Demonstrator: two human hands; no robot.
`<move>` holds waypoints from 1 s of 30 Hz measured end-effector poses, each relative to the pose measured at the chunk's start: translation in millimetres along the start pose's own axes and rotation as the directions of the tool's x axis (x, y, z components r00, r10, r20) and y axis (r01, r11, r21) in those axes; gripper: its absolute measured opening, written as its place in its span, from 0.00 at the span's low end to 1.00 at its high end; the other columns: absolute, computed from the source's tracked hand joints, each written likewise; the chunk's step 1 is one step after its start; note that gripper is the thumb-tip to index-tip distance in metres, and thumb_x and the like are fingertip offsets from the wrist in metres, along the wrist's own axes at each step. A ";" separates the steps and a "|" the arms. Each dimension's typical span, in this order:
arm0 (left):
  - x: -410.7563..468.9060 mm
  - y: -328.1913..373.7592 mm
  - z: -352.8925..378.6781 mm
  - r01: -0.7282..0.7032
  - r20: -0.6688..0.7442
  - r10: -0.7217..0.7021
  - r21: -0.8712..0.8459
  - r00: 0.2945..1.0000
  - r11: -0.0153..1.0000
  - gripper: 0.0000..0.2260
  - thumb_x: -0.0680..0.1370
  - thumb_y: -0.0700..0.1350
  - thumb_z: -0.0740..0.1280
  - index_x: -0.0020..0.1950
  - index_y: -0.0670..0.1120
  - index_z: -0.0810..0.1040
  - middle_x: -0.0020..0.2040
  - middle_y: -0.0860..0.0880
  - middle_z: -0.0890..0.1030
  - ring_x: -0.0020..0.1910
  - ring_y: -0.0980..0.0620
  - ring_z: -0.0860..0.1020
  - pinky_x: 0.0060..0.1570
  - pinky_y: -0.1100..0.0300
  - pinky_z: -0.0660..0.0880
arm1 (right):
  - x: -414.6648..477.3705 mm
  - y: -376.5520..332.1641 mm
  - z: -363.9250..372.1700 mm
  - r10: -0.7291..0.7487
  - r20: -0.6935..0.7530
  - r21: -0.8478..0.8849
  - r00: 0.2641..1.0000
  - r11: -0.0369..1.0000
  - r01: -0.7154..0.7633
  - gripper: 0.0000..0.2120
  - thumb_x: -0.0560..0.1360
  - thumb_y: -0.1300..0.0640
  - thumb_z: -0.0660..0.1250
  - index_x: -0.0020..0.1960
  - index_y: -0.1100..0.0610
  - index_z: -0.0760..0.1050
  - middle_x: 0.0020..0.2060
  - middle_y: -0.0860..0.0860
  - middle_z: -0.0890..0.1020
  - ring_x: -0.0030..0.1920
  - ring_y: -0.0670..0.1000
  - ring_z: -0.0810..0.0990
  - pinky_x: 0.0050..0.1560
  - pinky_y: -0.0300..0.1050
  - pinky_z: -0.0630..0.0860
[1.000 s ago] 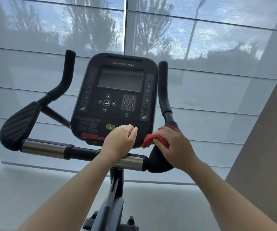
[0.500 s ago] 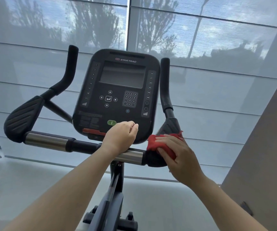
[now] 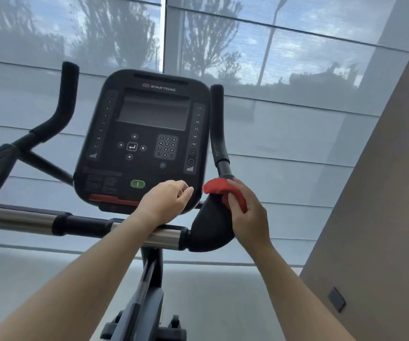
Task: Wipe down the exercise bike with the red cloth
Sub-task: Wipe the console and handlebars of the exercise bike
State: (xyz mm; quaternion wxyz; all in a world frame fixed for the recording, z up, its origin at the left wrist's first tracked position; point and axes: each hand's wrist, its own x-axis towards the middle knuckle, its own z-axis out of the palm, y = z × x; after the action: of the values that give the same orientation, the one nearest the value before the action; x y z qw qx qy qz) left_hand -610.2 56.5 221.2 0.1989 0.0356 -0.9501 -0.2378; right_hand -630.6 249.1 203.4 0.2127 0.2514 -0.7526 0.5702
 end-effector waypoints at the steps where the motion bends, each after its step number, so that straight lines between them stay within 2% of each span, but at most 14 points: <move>1: 1.8 -1.7 0.6 -0.004 0.001 0.004 -0.024 1.000 1.000 0.15 0.80 0.54 0.56 0.56 0.47 0.78 0.50 0.49 0.80 0.51 0.49 0.76 0.53 0.51 0.73 | -11.9 0.7 0.2 -0.009 -0.029 0.015 1.000 1.000 0.010 0.13 0.77 0.55 0.61 0.59 0.42 0.75 0.62 0.39 0.76 0.63 0.36 0.70 0.64 0.33 0.67; 3: 4.3 -5.1 2.0 -0.004 0.015 0.005 -0.043 1.000 0.999 0.16 0.80 0.54 0.55 0.56 0.48 0.78 0.50 0.50 0.80 0.51 0.49 0.76 0.53 0.51 0.73 | -20.1 0.8 3.0 0.017 -0.061 0.026 0.998 1.000 -0.016 0.13 0.78 0.52 0.61 0.61 0.41 0.73 0.64 0.39 0.74 0.64 0.35 0.69 0.64 0.30 0.65; 6: 5.8 -6.8 4.9 0.020 0.049 -0.017 -0.058 0.999 0.998 0.15 0.80 0.54 0.56 0.56 0.49 0.78 0.48 0.52 0.80 0.50 0.50 0.77 0.51 0.54 0.72 | 8.3 -7.8 5.2 0.105 -0.052 -0.083 0.993 0.991 -0.109 0.13 0.76 0.49 0.63 0.60 0.44 0.76 0.61 0.41 0.78 0.62 0.40 0.73 0.62 0.34 0.68; 8: 6.2 -7.0 5.3 0.036 0.069 -0.032 -0.049 0.997 0.998 0.14 0.80 0.54 0.56 0.55 0.50 0.77 0.46 0.53 0.79 0.48 0.51 0.76 0.49 0.55 0.72 | 23.3 -13.6 5.0 0.108 -0.050 -0.140 0.993 0.984 -0.114 0.10 0.76 0.50 0.65 0.55 0.45 0.79 0.54 0.38 0.80 0.56 0.39 0.75 0.54 0.26 0.67; 10: 6.2 -8.8 5.8 0.040 0.068 -0.038 -0.037 0.997 0.999 0.13 0.80 0.54 0.56 0.54 0.50 0.77 0.44 0.55 0.78 0.47 0.51 0.76 0.47 0.55 0.72 | 12.9 -13.6 8.1 0.064 -0.122 -0.140 0.991 0.987 -0.081 0.07 0.75 0.53 0.66 0.51 0.44 0.80 0.47 0.31 0.78 0.51 0.35 0.73 0.47 0.18 0.62; 12: 6.2 -11.4 7.3 0.060 0.059 -0.056 -0.057 0.997 0.997 0.12 0.80 0.55 0.56 0.53 0.51 0.76 0.42 0.57 0.78 0.44 0.52 0.77 0.43 0.56 0.72 | -14.3 -8.3 13.3 0.081 -0.241 -0.053 0.967 0.994 -0.097 0.08 0.75 0.53 0.66 0.50 0.40 0.78 0.51 0.32 0.76 0.53 0.33 0.72 0.52 0.19 0.62; 14: 6.4 -13.3 7.6 0.077 0.050 -0.073 -0.078 0.996 0.994 0.12 0.80 0.55 0.56 0.53 0.52 0.75 0.41 0.57 0.78 0.43 0.53 0.78 0.41 0.57 0.72 | -30.0 -5.6 19.4 0.150 -0.329 0.045 0.932 0.989 -0.143 0.09 0.76 0.51 0.66 0.49 0.36 0.76 0.56 0.38 0.78 0.58 0.37 0.74 0.57 0.26 0.66; 16: 7.1 -13.4 6.5 0.080 0.050 -0.076 -0.083 0.996 0.993 0.12 0.80 0.55 0.56 0.53 0.51 0.75 0.41 0.57 0.78 0.43 0.52 0.78 0.41 0.57 0.72 | -18.8 -6.6 21.3 0.239 -0.335 0.088 0.911 0.971 -0.222 0.08 0.76 0.51 0.65 0.53 0.41 0.78 0.59 0.43 0.79 0.60 0.43 0.75 0.57 0.31 0.67; 18: 6.8 -12.9 6.0 0.082 0.050 -0.078 -0.081 0.996 0.993 0.12 0.80 0.55 0.55 0.53 0.51 0.75 0.39 0.58 0.78 0.43 0.52 0.77 0.40 0.57 0.71 | 0.0 -10.7 18.6 0.273 -0.294 0.057 0.916 0.962 -0.268 0.10 0.77 0.52 0.64 0.55 0.48 0.79 0.58 0.45 0.80 0.60 0.46 0.76 0.57 0.34 0.67; 19: 6.2 -13.0 6.1 0.082 0.048 -0.079 -0.080 0.996 0.993 0.12 0.80 0.55 0.55 0.53 0.51 0.75 0.39 0.58 0.78 0.43 0.52 0.77 0.40 0.57 0.71 | 3.5 -12.4 17.5 0.260 -0.276 0.036 0.925 0.965 -0.261 0.10 0.77 0.53 0.64 0.55 0.49 0.80 0.57 0.45 0.81 0.60 0.46 0.76 0.57 0.34 0.68; 23: 6.7 -13.9 6.8 0.086 0.058 -0.082 -0.078 0.995 0.993 0.13 0.80 0.55 0.55 0.53 0.51 0.75 0.42 0.56 0.79 0.43 0.52 0.78 0.41 0.56 0.72 | -22.6 -10.2 14.5 0.144 -0.245 0.019 0.959 0.989 -0.144 0.09 0.76 0.57 0.66 0.53 0.46 0.80 0.57 0.39 0.77 0.58 0.37 0.73 0.57 0.23 0.64; 25: 6.9 -13.3 6.6 0.087 0.062 -0.082 -0.081 0.995 0.993 0.13 0.80 0.55 0.55 0.53 0.51 0.75 0.42 0.56 0.79 0.43 0.52 0.78 0.42 0.56 0.72 | -22.7 -10.4 6.2 0.156 -0.223 0.081 0.962 0.987 -0.141 0.10 0.75 0.59 0.66 0.51 0.46 0.80 0.58 0.40 0.78 0.58 0.37 0.74 0.60 0.28 0.67; 27: 6.6 -12.6 5.5 0.091 0.062 -0.087 -0.074 0.994 0.993 0.13 0.80 0.55 0.55 0.53 0.51 0.75 0.43 0.55 0.80 0.43 0.52 0.78 0.42 0.56 0.72 | -4.3 -14.1 -9.0 0.186 -0.250 0.111 0.950 0.980 -0.162 0.10 0.75 0.60 0.66 0.51 0.47 0.80 0.58 0.44 0.80 0.59 0.42 0.76 0.64 0.38 0.70; 30: 4.0 -11.5 5.2 0.093 0.049 -0.091 -0.052 0.995 0.994 0.13 0.80 0.55 0.55 0.53 0.50 0.75 0.44 0.52 0.80 0.45 0.49 0.78 0.43 0.55 0.71 | 21.2 -20.4 -38.9 0.071 -0.250 -0.003 0.966 0.997 -0.074 0.11 0.75 0.61 0.66 0.55 0.50 0.80 0.59 0.48 0.80 0.57 0.48 0.79 0.62 0.49 0.74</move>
State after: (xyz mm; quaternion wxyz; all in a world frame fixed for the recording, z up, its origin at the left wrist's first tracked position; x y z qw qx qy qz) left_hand -616.3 48.0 213.1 0.1665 0.0683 -0.9450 -0.2732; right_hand -633.3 279.2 241.7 0.2864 0.1485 -0.7320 0.6001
